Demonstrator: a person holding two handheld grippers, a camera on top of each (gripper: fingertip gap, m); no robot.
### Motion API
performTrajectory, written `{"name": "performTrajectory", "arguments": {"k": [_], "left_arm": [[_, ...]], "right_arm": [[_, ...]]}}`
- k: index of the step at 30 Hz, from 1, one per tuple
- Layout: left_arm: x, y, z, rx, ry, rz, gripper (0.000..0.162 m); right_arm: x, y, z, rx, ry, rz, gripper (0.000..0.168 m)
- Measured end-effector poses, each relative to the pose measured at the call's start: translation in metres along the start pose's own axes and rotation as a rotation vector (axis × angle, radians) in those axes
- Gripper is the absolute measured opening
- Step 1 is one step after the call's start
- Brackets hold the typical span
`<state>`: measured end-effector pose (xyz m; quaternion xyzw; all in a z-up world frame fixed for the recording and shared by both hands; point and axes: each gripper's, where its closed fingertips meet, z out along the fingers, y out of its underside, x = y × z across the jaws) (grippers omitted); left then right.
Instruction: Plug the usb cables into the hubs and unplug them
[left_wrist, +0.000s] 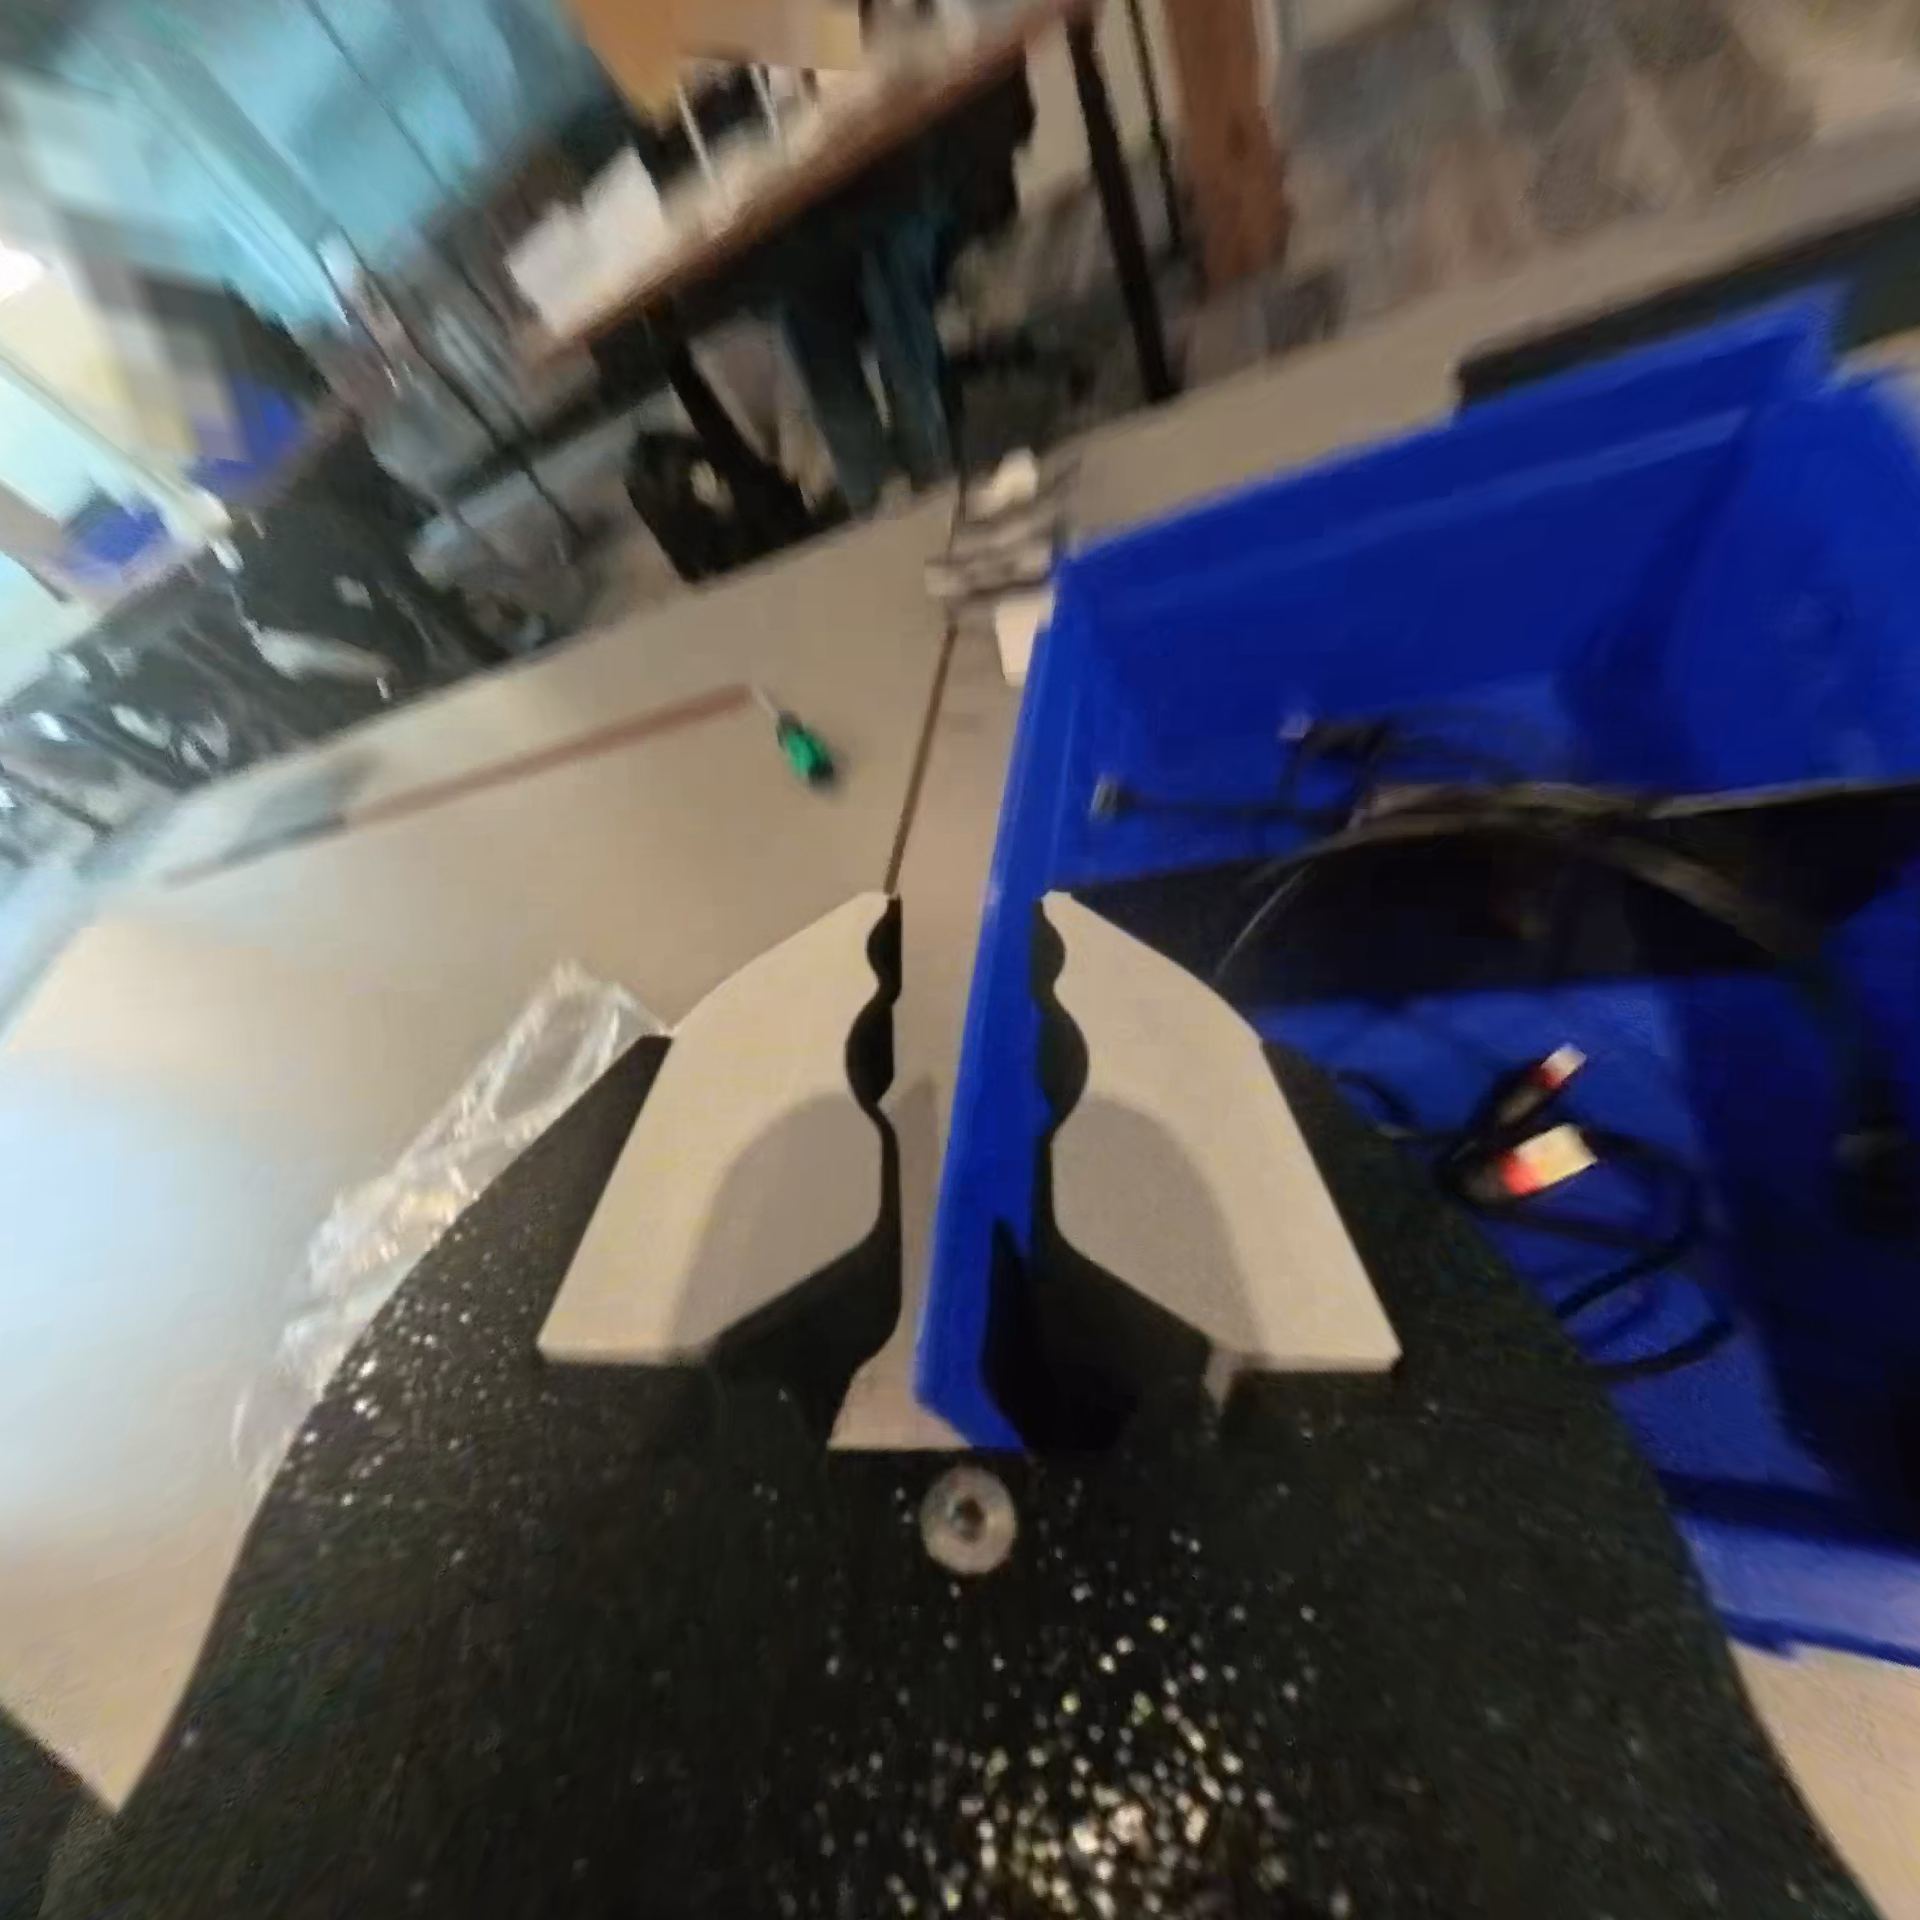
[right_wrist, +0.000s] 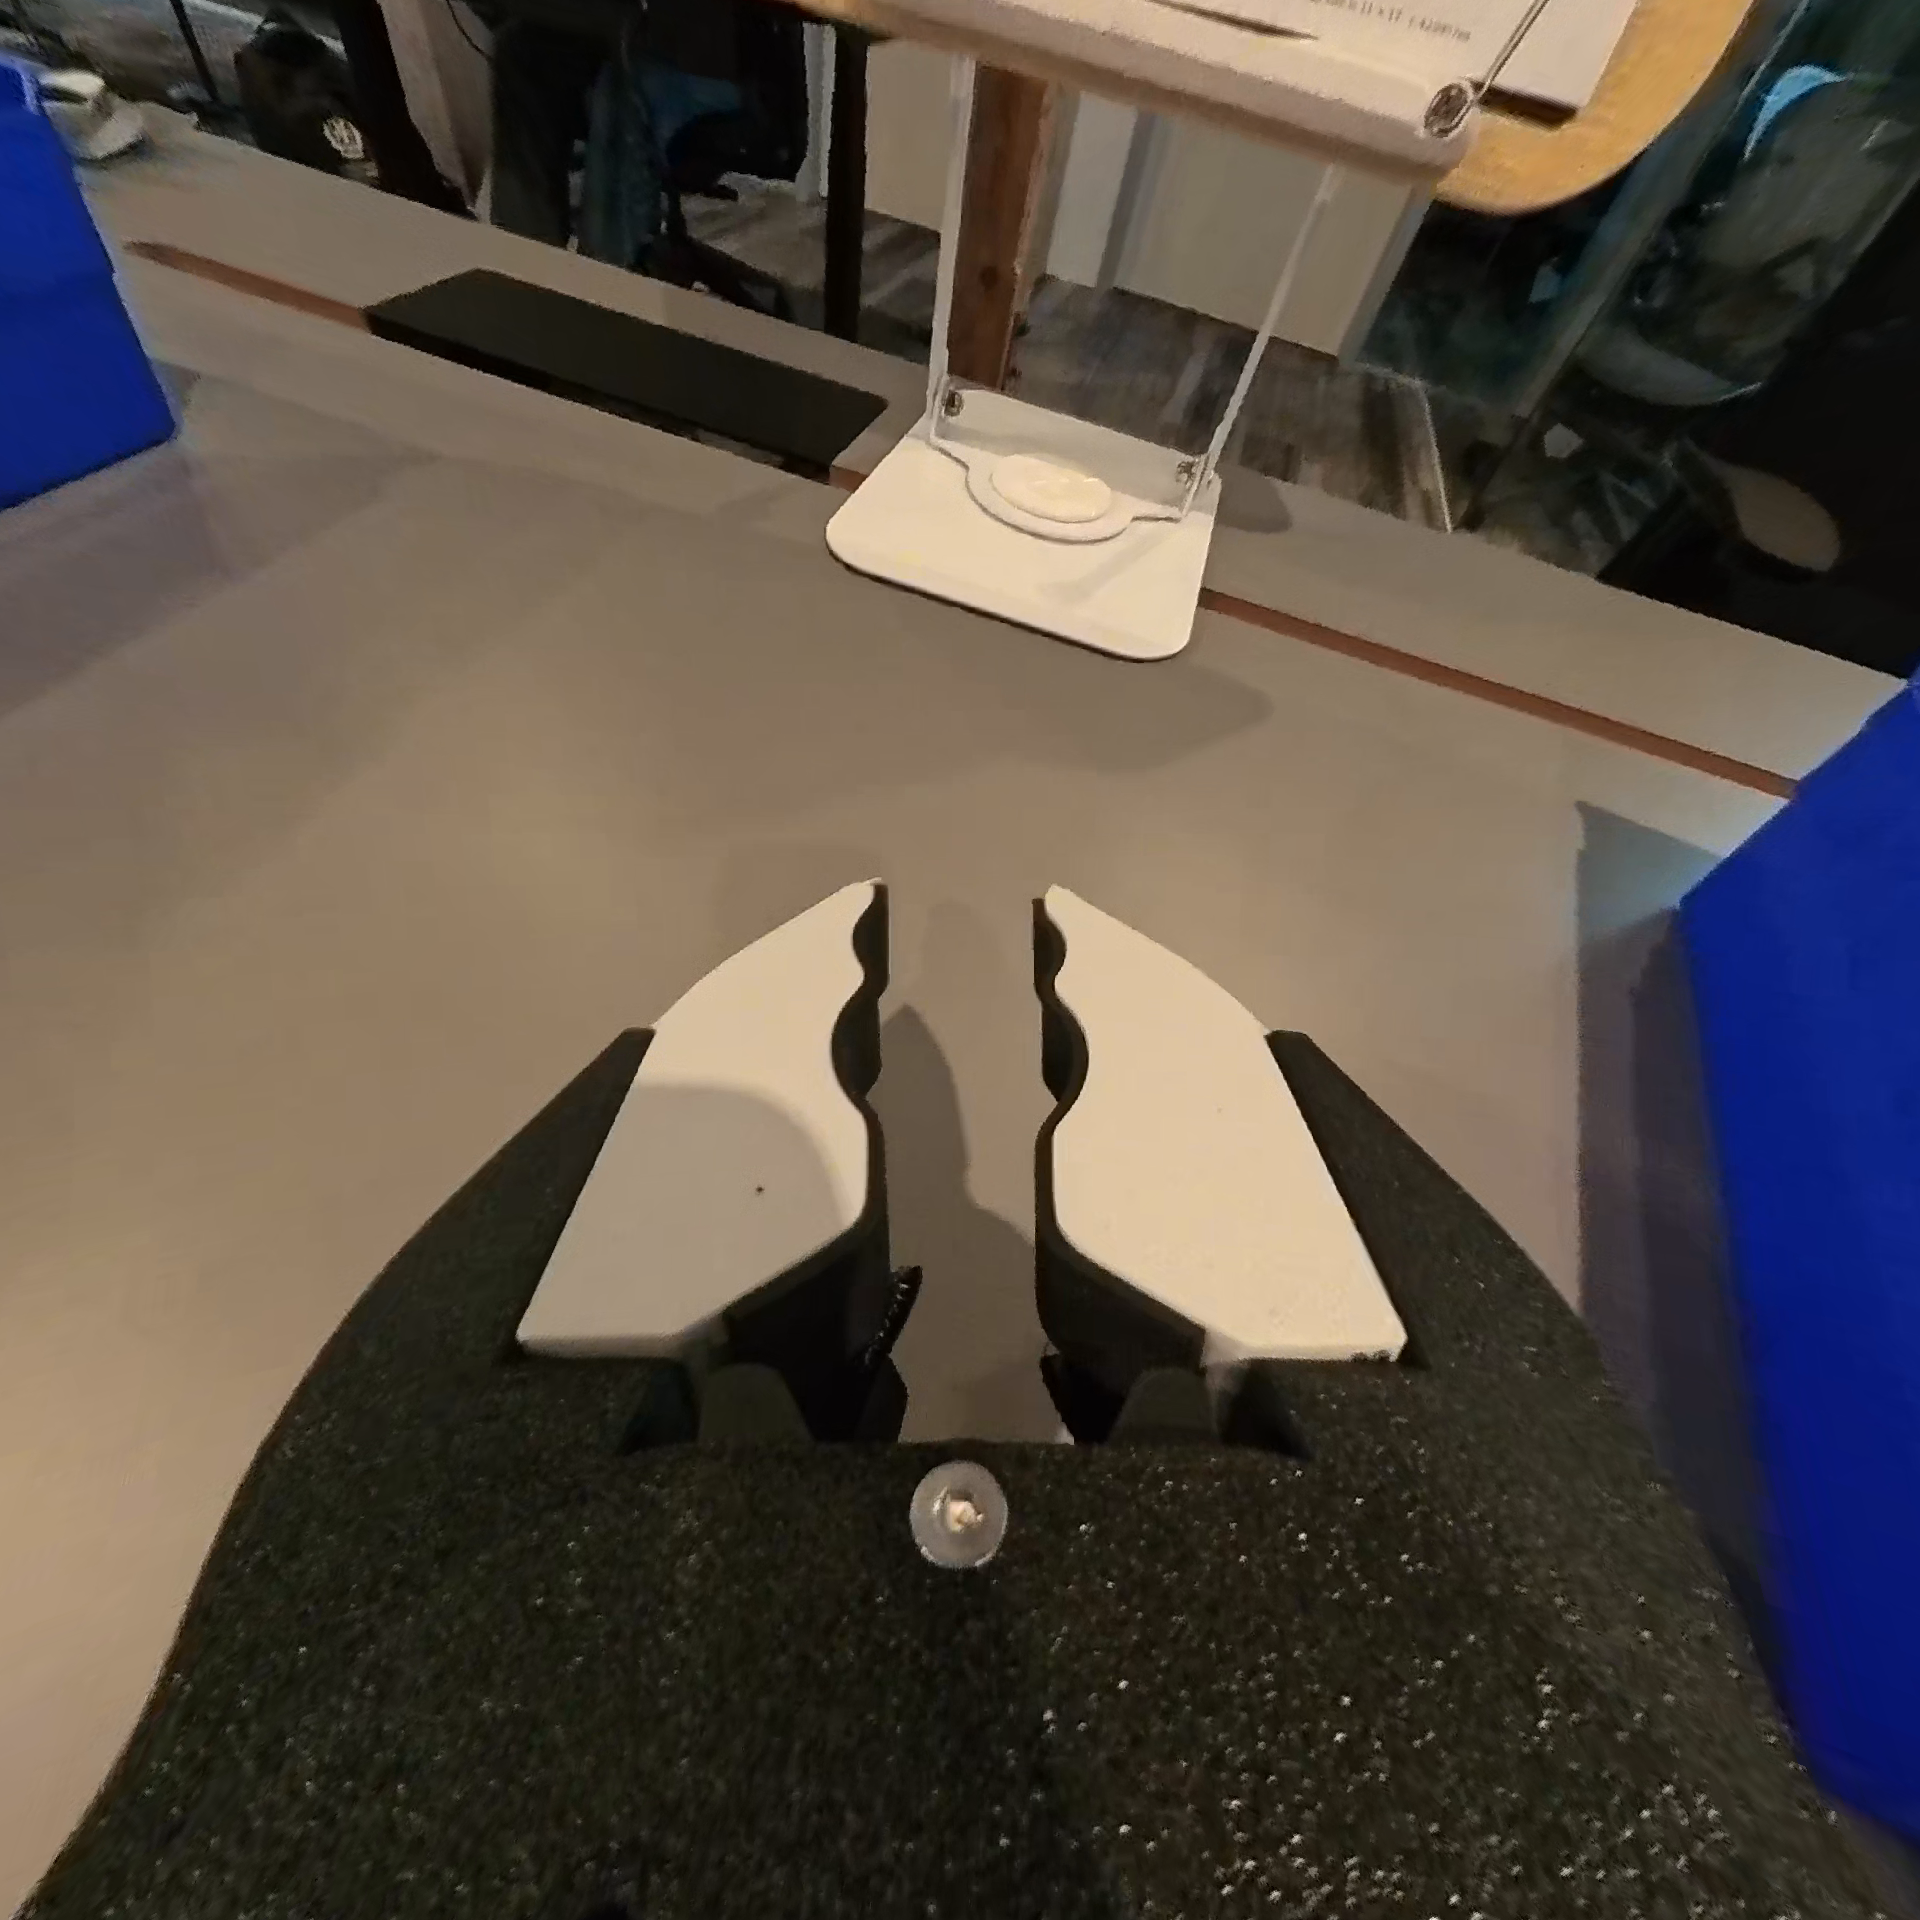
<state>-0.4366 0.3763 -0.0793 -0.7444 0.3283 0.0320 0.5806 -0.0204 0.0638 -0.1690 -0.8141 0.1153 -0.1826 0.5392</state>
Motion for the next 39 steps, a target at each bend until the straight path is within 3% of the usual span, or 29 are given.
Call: {"name": "performTrajectory", "arguments": {"k": [4,8,12,16,23,26,30,35,39], "left_arm": [[0.058,-0.065,-0.036,0.212,0.093,0.101,0.028],[0.140,-0.098,-0.060,0.333,0.297,0.185,0.042],[0.211,-0.107,-0.073,0.380,0.475,0.255,0.049],[0.255,-0.115,-0.073,0.433,0.518,0.327,0.051],[0.310,-0.118,-0.075,0.446,0.709,0.272,0.046],[0.320,-0.110,-0.070,0.431,0.693,0.297,0.046],[0.327,-0.104,-0.057,0.406,0.646,0.243,0.044],[0.328,-0.104,-0.028,0.354,0.547,0.072,0.033],[0.319,-0.095,-0.002,0.338,0.380,0.011,0.033]], "right_arm": [[0.008,-0.008,-0.005,-0.004,0.030,-0.015,0.027],[0.036,-0.010,-0.011,-0.074,0.112,-0.034,0.028],[0.078,0.016,-0.016,-0.235,0.183,0.030,0.026],[0.114,0.057,-0.018,-0.403,0.269,0.102,0.023],[0.150,0.075,-0.033,-0.475,0.389,0.153,0.027],[0.157,0.077,-0.038,-0.482,0.385,0.169,0.026],[0.127,0.038,-0.023,-0.324,0.199,0.187,0.026],[0.052,-0.023,0.011,-0.161,0.045,-0.068,0.030],[0.000,-0.050,0.045,-0.064,0.014,-0.219,0.030]]}}
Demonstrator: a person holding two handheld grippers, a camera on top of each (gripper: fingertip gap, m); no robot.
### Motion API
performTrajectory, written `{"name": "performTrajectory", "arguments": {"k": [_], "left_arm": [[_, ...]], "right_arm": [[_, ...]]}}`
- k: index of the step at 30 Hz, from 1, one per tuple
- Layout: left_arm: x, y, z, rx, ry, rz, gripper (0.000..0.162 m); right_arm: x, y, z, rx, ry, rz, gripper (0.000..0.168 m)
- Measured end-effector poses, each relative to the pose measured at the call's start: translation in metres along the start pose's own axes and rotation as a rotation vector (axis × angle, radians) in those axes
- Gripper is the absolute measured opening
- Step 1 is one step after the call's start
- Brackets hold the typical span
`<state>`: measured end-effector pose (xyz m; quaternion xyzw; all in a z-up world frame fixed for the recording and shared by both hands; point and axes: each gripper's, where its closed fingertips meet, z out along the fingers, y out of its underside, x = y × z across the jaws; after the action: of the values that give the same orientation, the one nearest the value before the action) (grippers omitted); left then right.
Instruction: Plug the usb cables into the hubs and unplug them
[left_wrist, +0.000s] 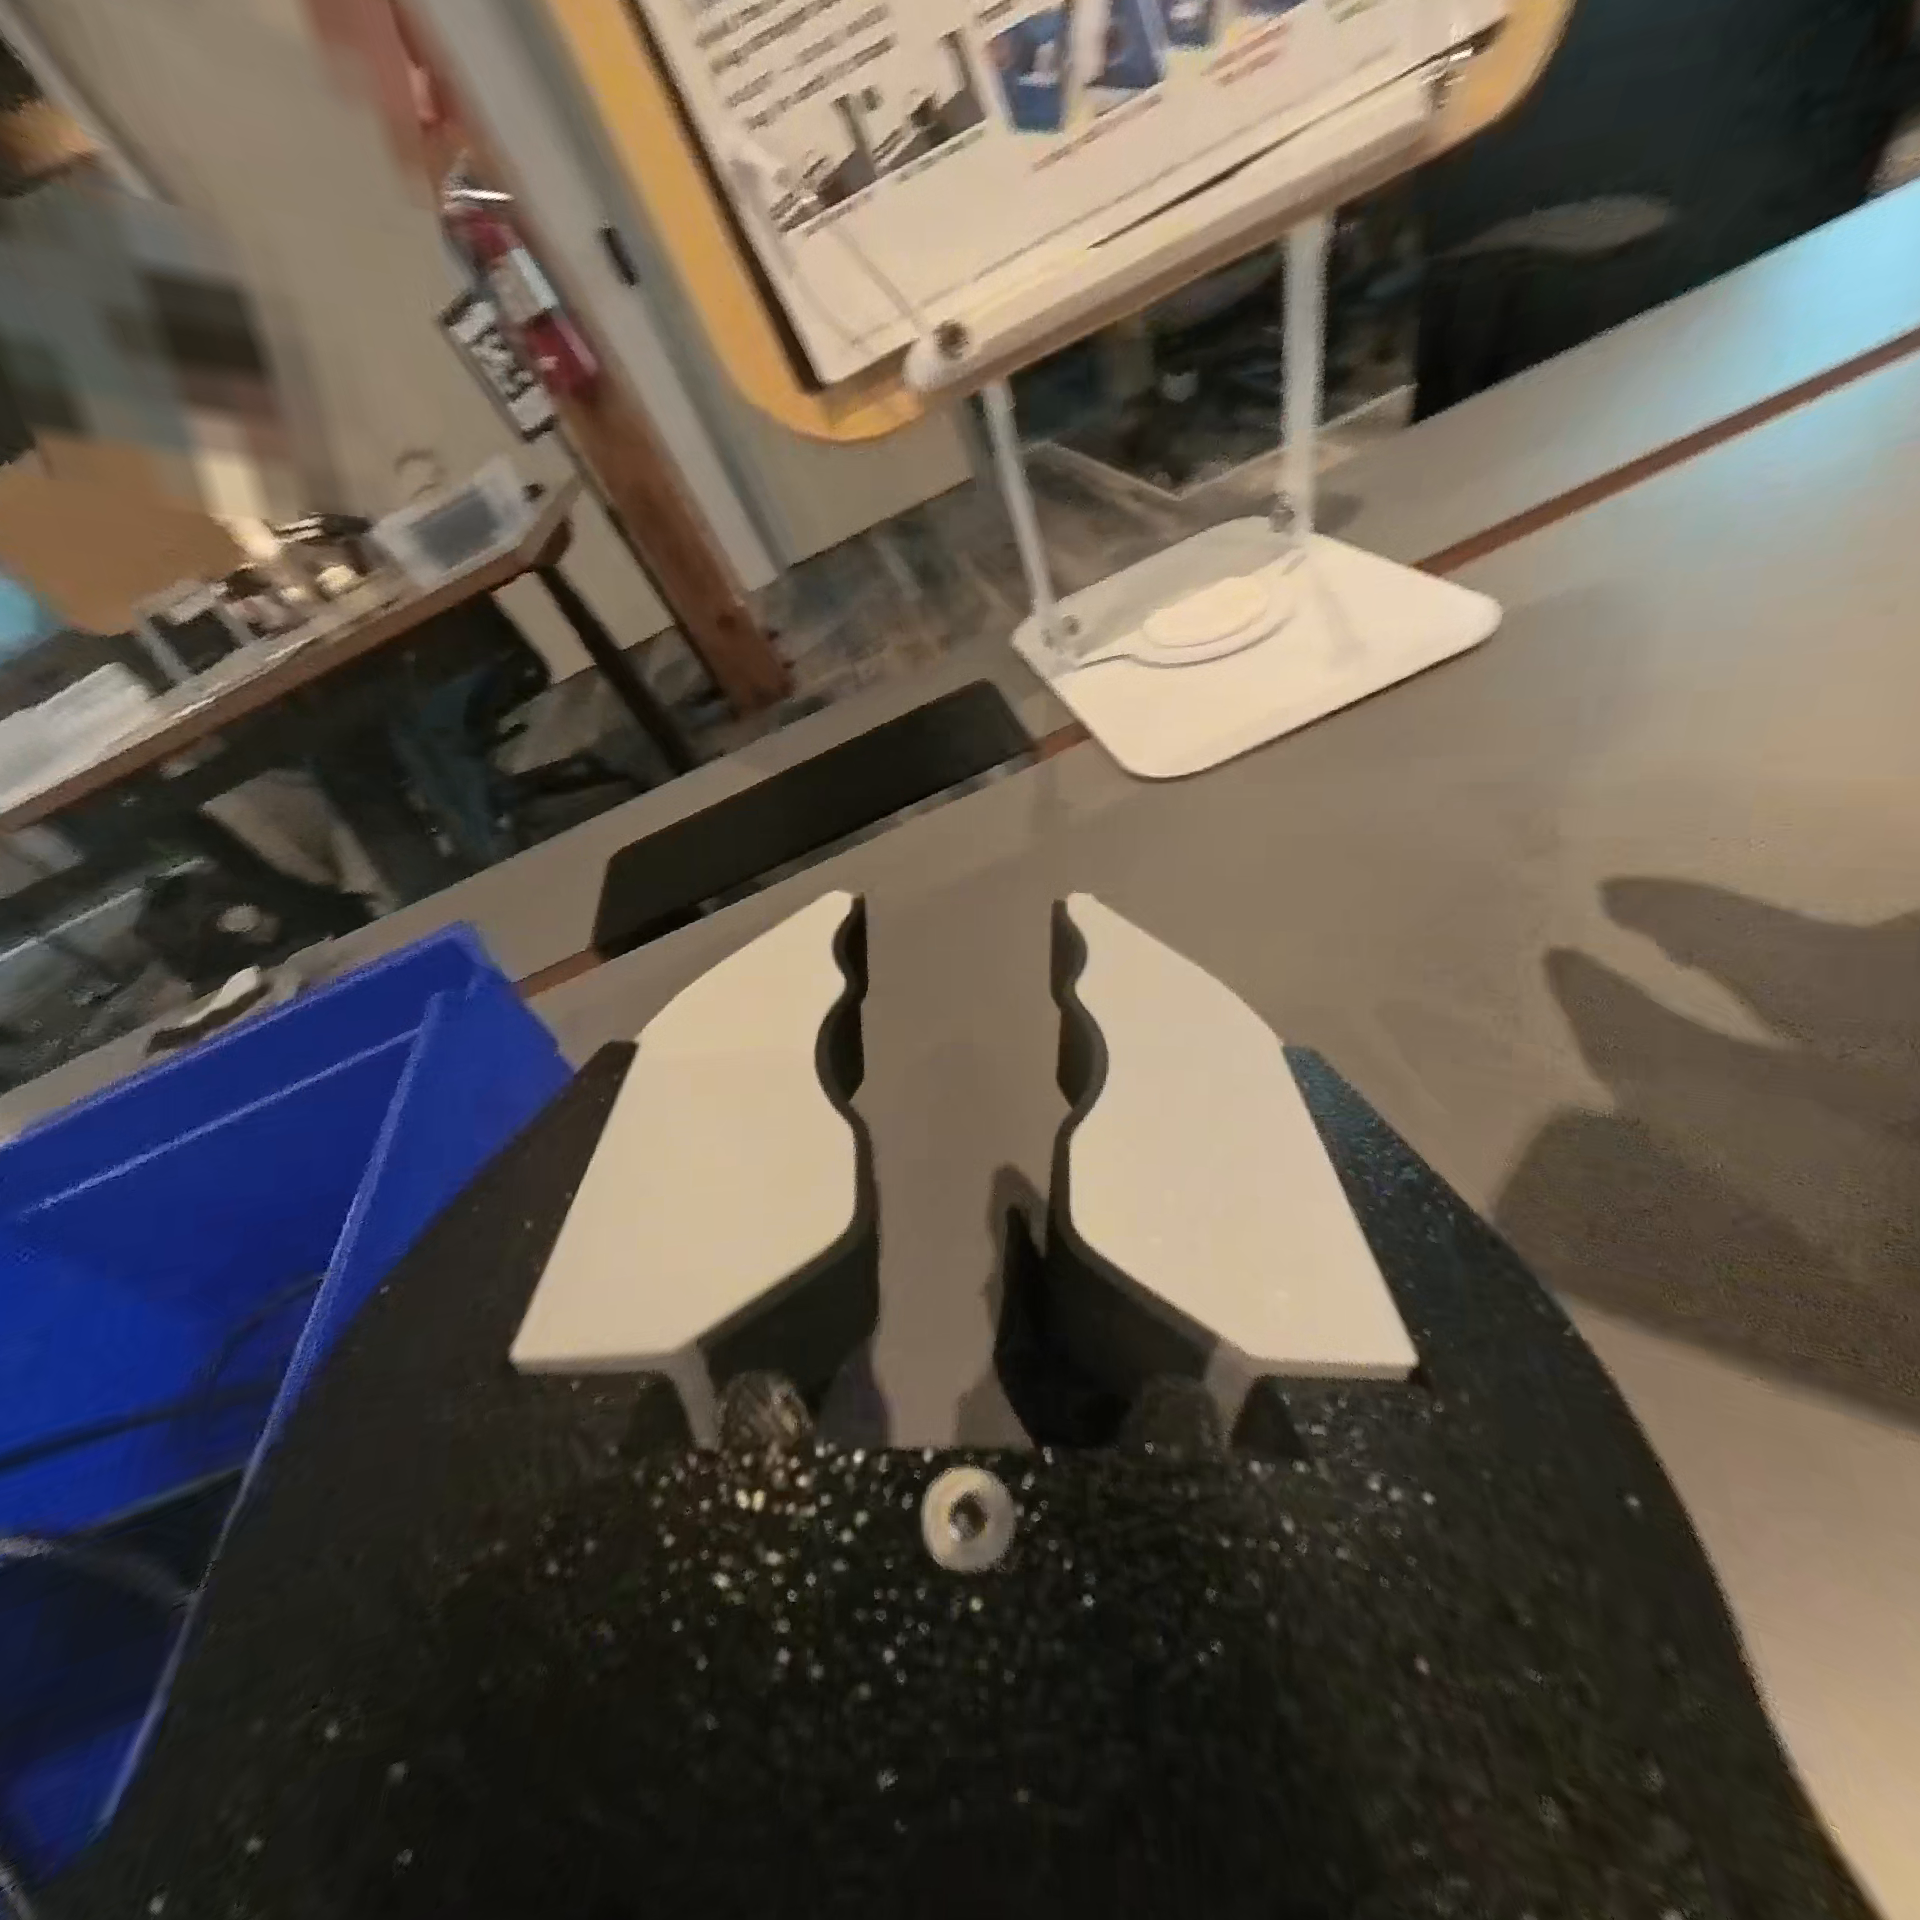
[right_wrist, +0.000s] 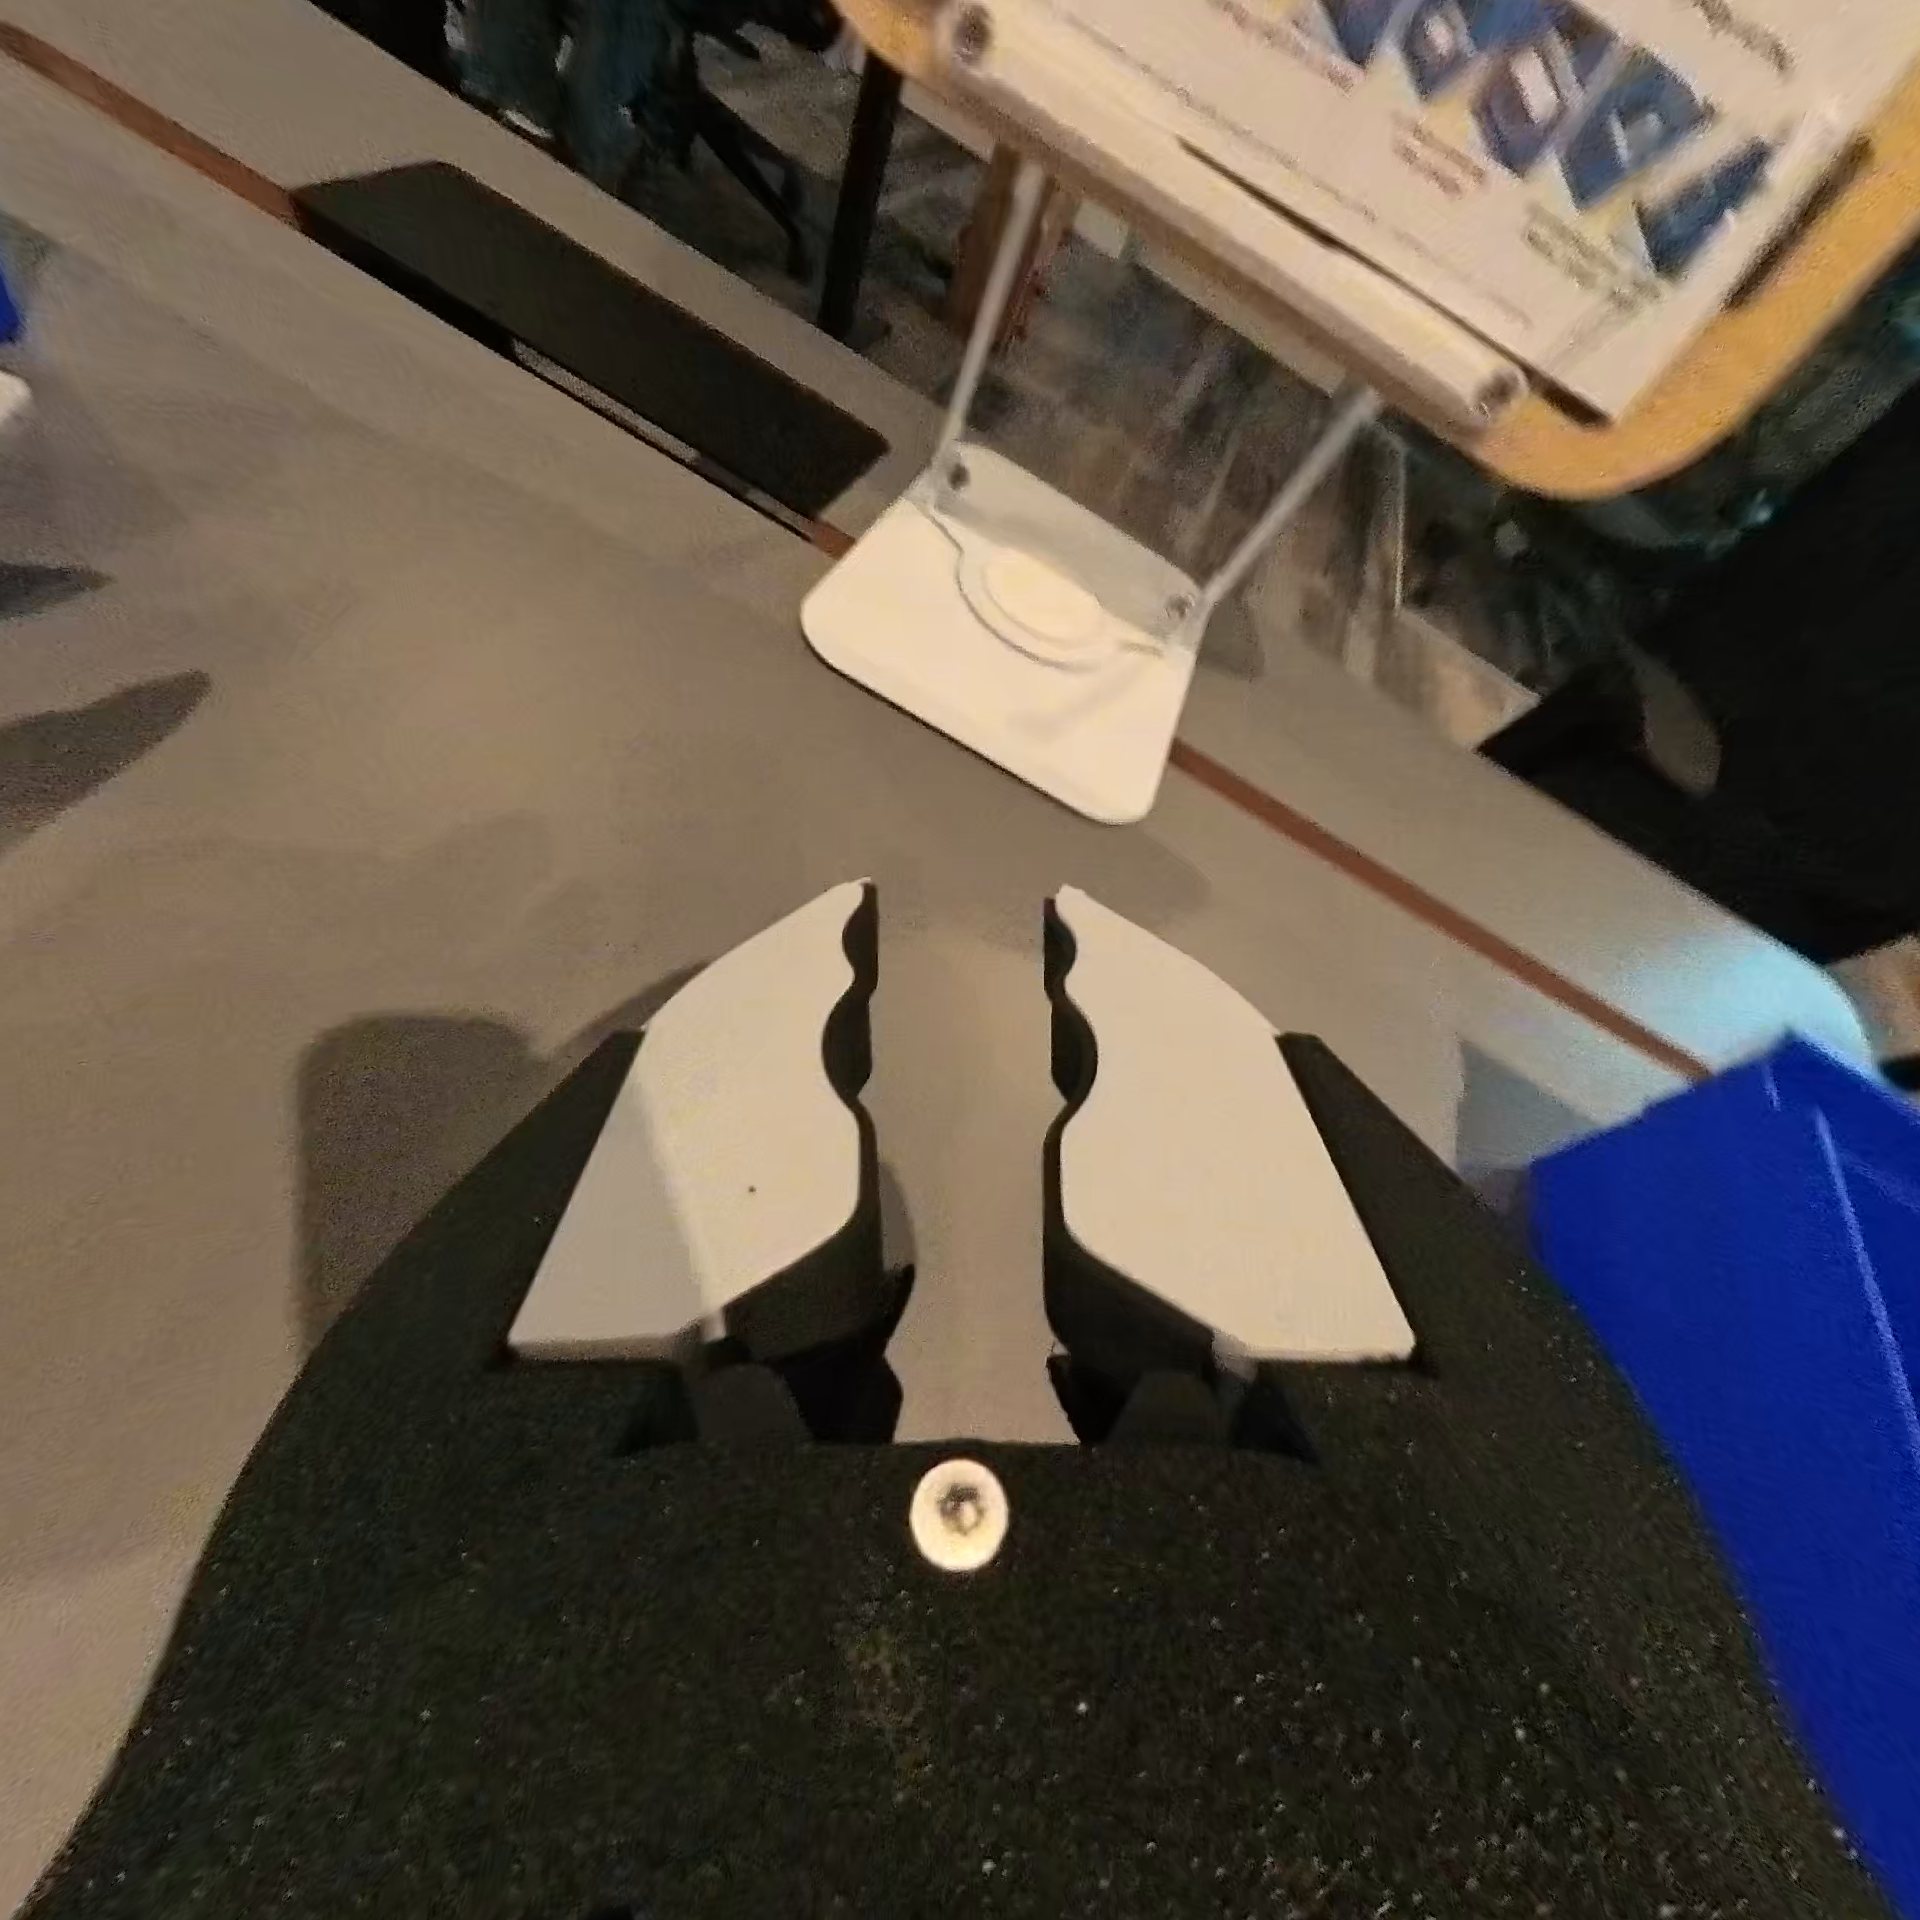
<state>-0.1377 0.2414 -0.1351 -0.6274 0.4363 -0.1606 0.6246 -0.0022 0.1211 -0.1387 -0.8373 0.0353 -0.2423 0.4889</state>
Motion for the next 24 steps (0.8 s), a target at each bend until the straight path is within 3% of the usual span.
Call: {"name": "performTrajectory", "arguments": {"k": [4,9,15,24], "left_arm": [[-0.005,0.012,0.002,0.013,-0.044,-0.013,0.034],[-0.008,0.025,0.007,-0.031,-0.063,-0.041,0.037],[0.000,0.043,0.012,-0.120,-0.062,-0.067,0.044],[0.006,0.036,0.008,-0.088,-0.084,0.037,0.049]], "right_arm": [[-0.031,-0.010,0.028,0.025,0.021,-0.080,0.029],[-0.060,0.001,0.044,0.025,0.003,-0.098,0.031],[-0.073,-0.013,0.037,0.078,0.050,-0.188,0.030],[-0.081,-0.024,0.032,0.121,0.091,-0.266,0.032]]}}
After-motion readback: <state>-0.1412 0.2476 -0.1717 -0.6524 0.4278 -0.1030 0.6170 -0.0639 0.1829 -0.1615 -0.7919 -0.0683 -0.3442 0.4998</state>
